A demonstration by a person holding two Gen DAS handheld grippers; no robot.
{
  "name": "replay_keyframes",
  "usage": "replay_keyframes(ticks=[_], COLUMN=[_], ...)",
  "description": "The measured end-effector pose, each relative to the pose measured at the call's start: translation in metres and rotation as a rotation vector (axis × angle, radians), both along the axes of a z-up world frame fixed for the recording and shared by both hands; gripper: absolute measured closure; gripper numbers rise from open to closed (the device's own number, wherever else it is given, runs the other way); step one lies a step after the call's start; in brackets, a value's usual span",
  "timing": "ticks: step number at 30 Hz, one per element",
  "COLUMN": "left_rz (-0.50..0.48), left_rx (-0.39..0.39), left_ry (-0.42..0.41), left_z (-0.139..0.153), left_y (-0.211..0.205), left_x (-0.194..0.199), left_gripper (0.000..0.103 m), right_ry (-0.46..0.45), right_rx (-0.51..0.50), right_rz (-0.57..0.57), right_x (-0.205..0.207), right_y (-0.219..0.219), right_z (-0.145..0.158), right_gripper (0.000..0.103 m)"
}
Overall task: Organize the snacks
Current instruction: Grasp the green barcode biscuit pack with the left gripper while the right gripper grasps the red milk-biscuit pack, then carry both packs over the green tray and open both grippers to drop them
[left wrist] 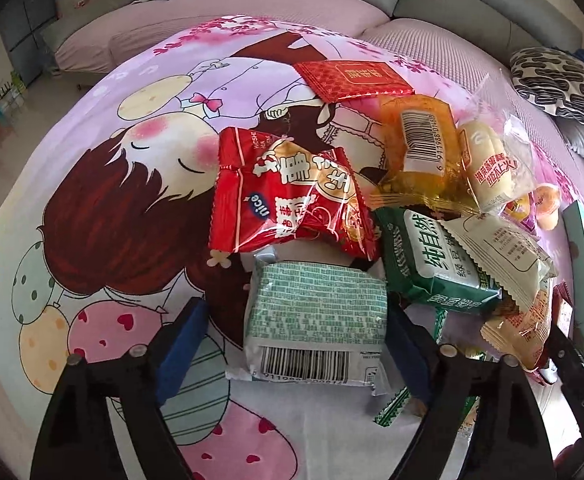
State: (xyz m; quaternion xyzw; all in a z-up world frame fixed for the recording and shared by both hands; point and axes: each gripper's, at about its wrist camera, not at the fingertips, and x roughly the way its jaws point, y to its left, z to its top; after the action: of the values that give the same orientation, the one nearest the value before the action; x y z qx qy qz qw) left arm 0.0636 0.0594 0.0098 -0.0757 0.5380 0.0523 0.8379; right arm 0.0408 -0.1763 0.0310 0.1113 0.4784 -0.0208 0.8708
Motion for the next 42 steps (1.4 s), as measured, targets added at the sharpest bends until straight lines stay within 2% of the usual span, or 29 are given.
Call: replay_keyframes(ticks=[4,7,11,15,21,28,30,37,42], left_rz=[-0.008,-0.017,-0.016,-0.013,-0.013,-0.027,-0.035,-0.104,-0.207], left_rx=[0.002,0.007,-0.011,-0.034,-0.053,-0.051,-0.05,-0.06,-0.08], left_ry=[-0.004,-0.006,-0.006,-0.007,-0.065,-0.136,-0.151,-0.197,-0.204], left_z=[0.0,0.004,0.006,0.012,0.034,0.063,0.068,0.09,0.099], left_y=[-0.006,-0.012,-0.015,-0.001,0.001,-0.007,-0.01,-0.043,-0.086], left_x=[0.001,0.0,0.001,0.001,-0.011,-0.027,-0.022,-0.02,-0.014], left_gripper=[0.025,0.04,0.043,0.044,0.044,0.044,0.044,0.044,0.044], right_ry=[-0.009,-0.019,-0.042,-0.069,-0.144,-0.154,-0.162,-0.211,-0.241], right_rx=[-0.009,-0.001,0.006,0.002,-0.009,-0.006,0.002,0.026,0.024], right_rz=[0.004,-0.004,-0.01,-0.011,-0.018,-0.032,-0.041,-0.078,-0.128], right_x=[-0.002,-0.005,-0.008,-0.011,-0.02,-0.023,-0.024,-0.031,-0.036], right_y=[0.0,-0.002,-0.005,-0.007,-0.01,-0.017,-0.022,-0.036,-0.057], right_z=[-0.002,-0.001,0.008,0.019,0.042,0.047,0.048,0.062,0.07], right_gripper=[0.052,0.058,0.061,0.061,0.061,0.061,0.061,0.061,0.061])
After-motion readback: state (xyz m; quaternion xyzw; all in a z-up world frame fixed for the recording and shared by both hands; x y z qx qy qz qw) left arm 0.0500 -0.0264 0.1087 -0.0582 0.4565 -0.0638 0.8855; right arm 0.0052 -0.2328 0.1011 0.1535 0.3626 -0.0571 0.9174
